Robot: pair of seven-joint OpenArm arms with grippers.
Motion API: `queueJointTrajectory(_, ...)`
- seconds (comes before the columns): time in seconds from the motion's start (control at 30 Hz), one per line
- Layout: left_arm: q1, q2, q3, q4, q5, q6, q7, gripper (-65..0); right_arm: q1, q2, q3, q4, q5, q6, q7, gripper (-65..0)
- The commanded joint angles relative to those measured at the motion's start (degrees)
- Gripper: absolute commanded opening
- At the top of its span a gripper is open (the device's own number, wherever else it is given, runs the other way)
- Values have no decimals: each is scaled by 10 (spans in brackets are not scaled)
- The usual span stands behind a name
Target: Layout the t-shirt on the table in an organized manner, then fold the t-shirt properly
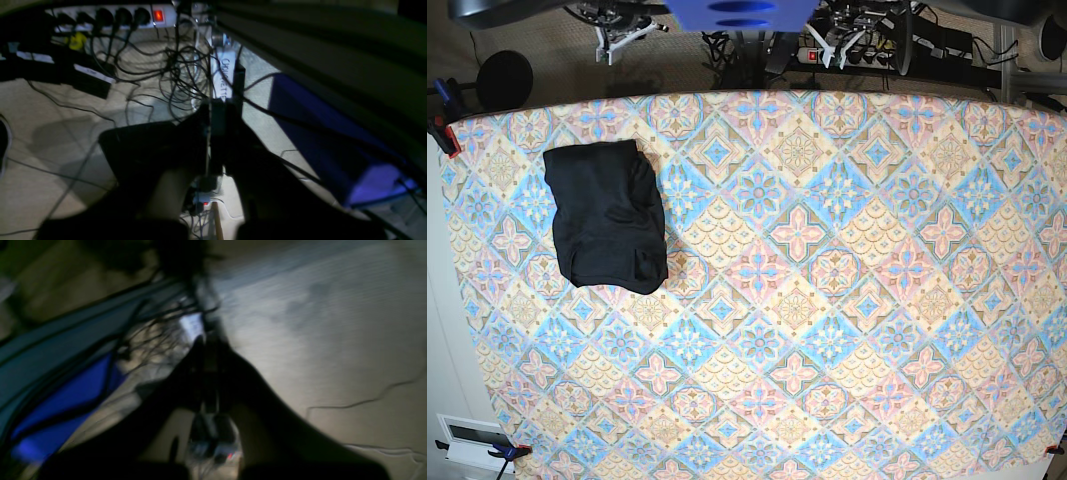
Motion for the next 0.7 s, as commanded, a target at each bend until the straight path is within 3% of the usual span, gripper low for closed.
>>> queueJointTrajectory(0.0,3,3,0,-1,-1,-1,-3,-648,-5,4,2,3,2,-13,5,-650)
queueJointTrajectory(0.3,5,6,-1,3,-5,-1,-2,-646,-2,4,3,3,3,-91,3,-649)
queueJointTrajectory(0.57,-19,10,-1,3,-5,-1,-2,-647,0,3,3,3,3,-95,3,-649)
queueJointTrajectory(0.67,-30,16,-4,3,-6,-1,-2,-647,0,-20,6,3,3,-95,6,-649)
